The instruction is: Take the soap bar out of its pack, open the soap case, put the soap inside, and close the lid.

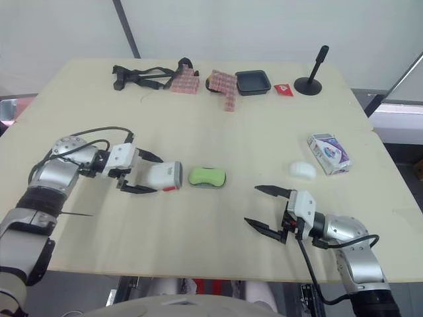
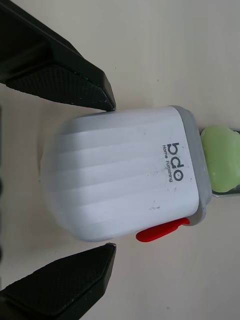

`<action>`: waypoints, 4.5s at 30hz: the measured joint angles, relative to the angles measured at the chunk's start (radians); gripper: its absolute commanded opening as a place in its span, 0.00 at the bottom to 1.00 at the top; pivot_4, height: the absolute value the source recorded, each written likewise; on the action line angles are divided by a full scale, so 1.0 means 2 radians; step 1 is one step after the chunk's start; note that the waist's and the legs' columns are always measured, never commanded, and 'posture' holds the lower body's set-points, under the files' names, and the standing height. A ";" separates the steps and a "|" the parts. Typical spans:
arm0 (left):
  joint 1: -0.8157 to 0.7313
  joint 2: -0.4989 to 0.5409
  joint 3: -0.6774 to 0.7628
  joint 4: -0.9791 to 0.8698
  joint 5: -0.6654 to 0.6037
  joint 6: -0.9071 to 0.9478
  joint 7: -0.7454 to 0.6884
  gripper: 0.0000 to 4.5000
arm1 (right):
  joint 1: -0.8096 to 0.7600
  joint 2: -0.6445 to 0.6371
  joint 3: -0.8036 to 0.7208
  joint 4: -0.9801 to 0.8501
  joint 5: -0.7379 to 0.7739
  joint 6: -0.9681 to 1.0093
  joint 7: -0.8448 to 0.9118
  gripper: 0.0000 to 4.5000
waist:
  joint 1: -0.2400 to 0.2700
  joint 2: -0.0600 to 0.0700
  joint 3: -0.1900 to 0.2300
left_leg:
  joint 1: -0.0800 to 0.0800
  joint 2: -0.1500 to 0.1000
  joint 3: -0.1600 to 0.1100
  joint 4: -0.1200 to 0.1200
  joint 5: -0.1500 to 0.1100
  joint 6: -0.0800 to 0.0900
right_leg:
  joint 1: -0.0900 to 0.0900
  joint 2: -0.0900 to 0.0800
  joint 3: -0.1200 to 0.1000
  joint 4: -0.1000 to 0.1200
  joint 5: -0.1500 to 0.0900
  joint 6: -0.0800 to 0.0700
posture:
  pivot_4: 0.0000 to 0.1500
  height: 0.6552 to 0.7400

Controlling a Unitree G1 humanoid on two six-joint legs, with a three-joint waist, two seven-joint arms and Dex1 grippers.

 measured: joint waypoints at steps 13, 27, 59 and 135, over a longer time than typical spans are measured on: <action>0.011 -0.017 0.000 -0.008 0.011 0.023 0.040 1.00 | -0.004 -0.002 0.001 0.005 0.000 -0.004 -0.005 0.99 | 0.000 0.000 0.000 | 0.000 0.000 0.000 0.000 0.000 0.000 | 0.000 0.000 0.000 0.000 0.000 0.000 | 1.00 1.00; 0.018 -0.018 0.000 -0.021 0.013 0.030 0.053 0.77 | -0.006 -0.016 0.011 0.005 0.000 -0.004 -0.006 1.00 | 0.000 0.000 0.000 | 0.000 0.000 0.000 0.000 0.000 0.000 | 0.000 0.000 -0.001 -0.001 0.000 0.000 | 1.00 1.00; 0.047 -0.007 0.003 -0.063 0.007 0.019 0.028 0.77 | -0.370 -0.025 0.230 -0.034 -0.077 0.384 -0.060 1.00 | 0.004 0.000 0.000 | 0.004 0.000 0.000 0.000 0.000 0.000 | 0.001 0.003 -0.002 0.000 0.000 0.000 | 1.00 1.00; 0.065 0.000 0.003 -0.091 0.003 0.033 0.039 0.77 | -0.431 0.050 0.267 0.072 -0.160 0.423 -0.064 1.00 | 0.000 0.000 0.000 | 0.005 0.000 0.001 0.000 0.000 0.000 | 0.000 0.003 -0.001 0.001 0.000 0.000 | 1.00 1.00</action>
